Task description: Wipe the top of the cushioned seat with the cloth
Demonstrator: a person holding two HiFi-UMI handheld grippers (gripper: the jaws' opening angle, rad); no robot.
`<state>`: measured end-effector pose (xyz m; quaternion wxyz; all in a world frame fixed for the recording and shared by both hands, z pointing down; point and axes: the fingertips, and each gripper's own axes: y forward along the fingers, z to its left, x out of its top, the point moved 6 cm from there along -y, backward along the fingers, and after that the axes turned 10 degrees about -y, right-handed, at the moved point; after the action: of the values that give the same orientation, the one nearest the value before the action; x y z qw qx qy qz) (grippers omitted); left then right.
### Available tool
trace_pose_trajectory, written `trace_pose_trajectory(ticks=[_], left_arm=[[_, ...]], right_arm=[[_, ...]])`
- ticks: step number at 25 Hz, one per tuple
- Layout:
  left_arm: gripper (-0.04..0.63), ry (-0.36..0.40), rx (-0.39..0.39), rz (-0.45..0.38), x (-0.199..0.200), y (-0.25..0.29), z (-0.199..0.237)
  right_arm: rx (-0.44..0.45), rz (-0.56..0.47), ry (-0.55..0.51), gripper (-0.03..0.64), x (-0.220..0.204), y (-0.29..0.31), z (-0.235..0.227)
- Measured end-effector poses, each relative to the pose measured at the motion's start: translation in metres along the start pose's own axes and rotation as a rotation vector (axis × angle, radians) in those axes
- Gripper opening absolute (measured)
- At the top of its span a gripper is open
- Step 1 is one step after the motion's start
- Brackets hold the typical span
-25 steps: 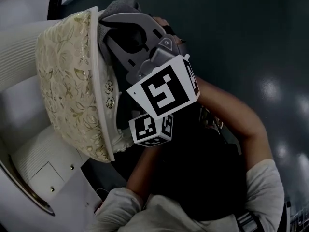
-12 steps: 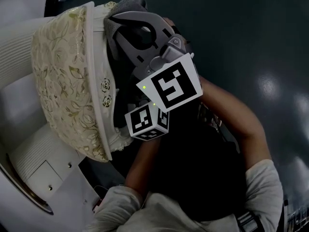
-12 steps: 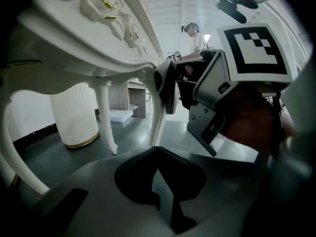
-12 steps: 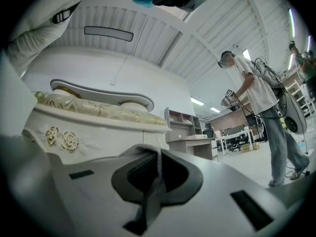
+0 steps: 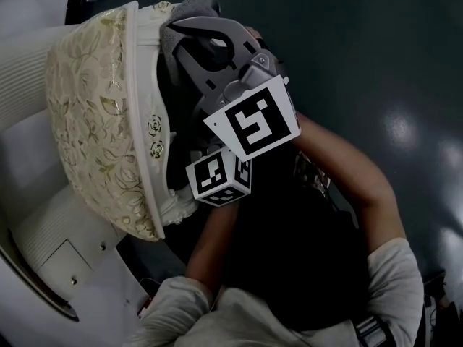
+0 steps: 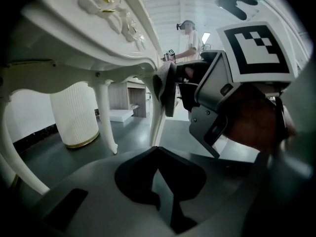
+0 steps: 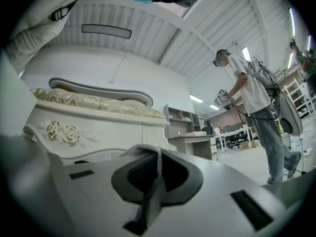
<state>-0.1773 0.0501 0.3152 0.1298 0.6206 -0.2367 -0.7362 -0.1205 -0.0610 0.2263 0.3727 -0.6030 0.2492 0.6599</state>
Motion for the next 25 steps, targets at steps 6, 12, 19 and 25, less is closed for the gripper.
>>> trace_pose_trajectory(ticks=[6, 12, 19, 25], left_arm=[[0.014, 0.01, 0.003, 0.01, -0.006, 0.004, 0.0], [0.014, 0.014, 0.005, 0.019, -0.009, 0.005, 0.001], [0.014, 0.018, 0.011, 0.026, -0.016, 0.009, 0.0], [0.014, 0.008, 0.022, 0.042, -0.019, 0.007, 0.003]], right_arm=[[-0.008, 0.006, 0.001, 0.014, -0.009, -0.001, -0.001], [-0.007, 0.01, 0.006, 0.014, -0.012, -0.001, -0.002], [-0.011, 0.015, 0.015, 0.014, -0.024, -0.005, -0.004], [-0.014, 0.036, 0.015, 0.014, -0.035, -0.005, -0.003]])
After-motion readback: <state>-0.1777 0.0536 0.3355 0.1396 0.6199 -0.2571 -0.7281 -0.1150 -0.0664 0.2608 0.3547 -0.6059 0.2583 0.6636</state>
